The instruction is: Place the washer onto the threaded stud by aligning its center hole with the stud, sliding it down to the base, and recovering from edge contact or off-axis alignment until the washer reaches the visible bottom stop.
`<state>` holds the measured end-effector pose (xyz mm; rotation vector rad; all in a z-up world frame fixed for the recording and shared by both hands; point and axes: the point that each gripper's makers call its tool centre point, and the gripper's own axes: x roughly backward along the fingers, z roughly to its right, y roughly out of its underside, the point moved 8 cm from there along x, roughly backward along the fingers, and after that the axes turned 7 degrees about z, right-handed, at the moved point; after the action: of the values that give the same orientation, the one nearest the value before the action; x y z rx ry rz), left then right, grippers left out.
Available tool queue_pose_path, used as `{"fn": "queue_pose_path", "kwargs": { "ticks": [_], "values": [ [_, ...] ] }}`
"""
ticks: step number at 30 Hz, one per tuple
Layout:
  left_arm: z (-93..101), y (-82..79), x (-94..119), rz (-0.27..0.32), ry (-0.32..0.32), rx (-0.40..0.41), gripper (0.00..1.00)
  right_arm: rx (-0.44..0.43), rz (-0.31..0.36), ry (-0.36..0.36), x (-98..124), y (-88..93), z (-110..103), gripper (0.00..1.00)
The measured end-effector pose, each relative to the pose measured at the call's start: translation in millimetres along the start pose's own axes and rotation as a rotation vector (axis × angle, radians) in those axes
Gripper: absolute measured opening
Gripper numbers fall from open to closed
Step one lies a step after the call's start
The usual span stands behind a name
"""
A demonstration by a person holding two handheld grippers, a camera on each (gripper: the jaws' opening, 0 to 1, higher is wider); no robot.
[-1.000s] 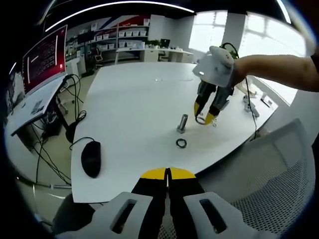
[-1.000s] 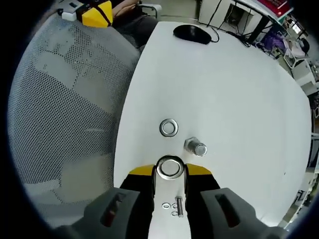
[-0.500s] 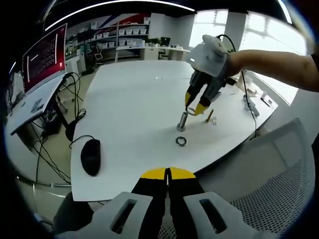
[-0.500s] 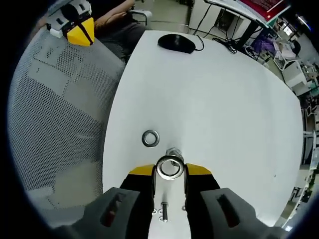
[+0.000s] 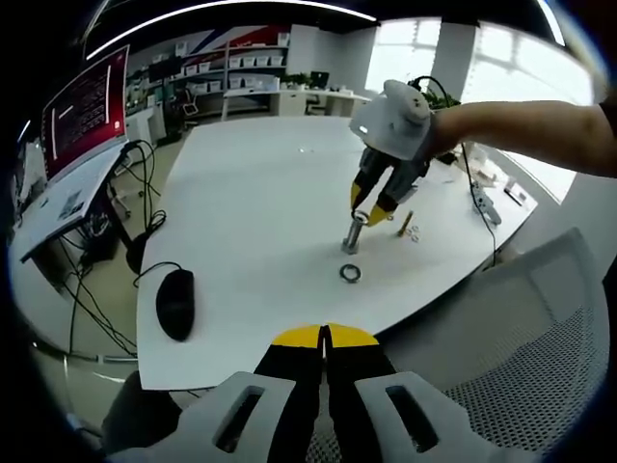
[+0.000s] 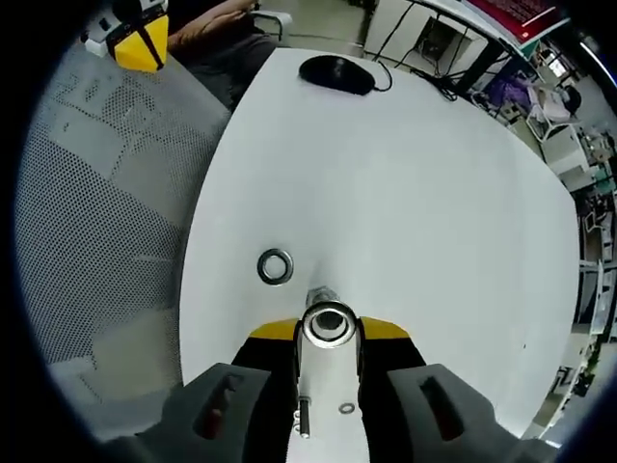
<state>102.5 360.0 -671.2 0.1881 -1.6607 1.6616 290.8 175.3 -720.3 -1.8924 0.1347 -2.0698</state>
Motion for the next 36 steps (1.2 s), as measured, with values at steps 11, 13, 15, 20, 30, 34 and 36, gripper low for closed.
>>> {"fn": "queue_pose_path", "kwargs": {
  "ticks": [11, 13, 15, 20, 30, 34, 36],
  "values": [
    [-0.3, 0.7, 0, -0.006, -0.001, -0.001, 0.00, 0.022, -0.025, -0.022, -12, -1.2, 4, 0.23],
    [-0.4, 0.8, 0, -0.007, -0.001, 0.000, 0.00, 0.029, -0.035, -0.026, -15, -0.9, 3, 0.23],
    [-0.5, 0.8, 0, -0.006, -0.002, 0.000, 0.00, 0.040, -0.043, -0.027, -20, -0.8, 3, 0.23],
    [-0.8, 0.8, 0, -0.007, -0.003, 0.001, 0.00, 0.049, -0.058, -0.036, -29, 0.5, 1, 0.23],
    [-0.7, 0.5, 0, -0.001, -0.004, 0.003, 0.00, 0.027, -0.067, -0.057, -41, 5.8, 2, 0.23],
    [-0.7, 0.6, 0, 0.000, -0.005, 0.004, 0.00, 0.034, -0.076, -0.060, -47, 8.2, 2, 0.23],
    [-0.8, 0.6, 0, 0.001, -0.006, 0.005, 0.00, 0.037, -0.084, -0.060, -50, 9.6, 1, 0.23]
  ]
}}
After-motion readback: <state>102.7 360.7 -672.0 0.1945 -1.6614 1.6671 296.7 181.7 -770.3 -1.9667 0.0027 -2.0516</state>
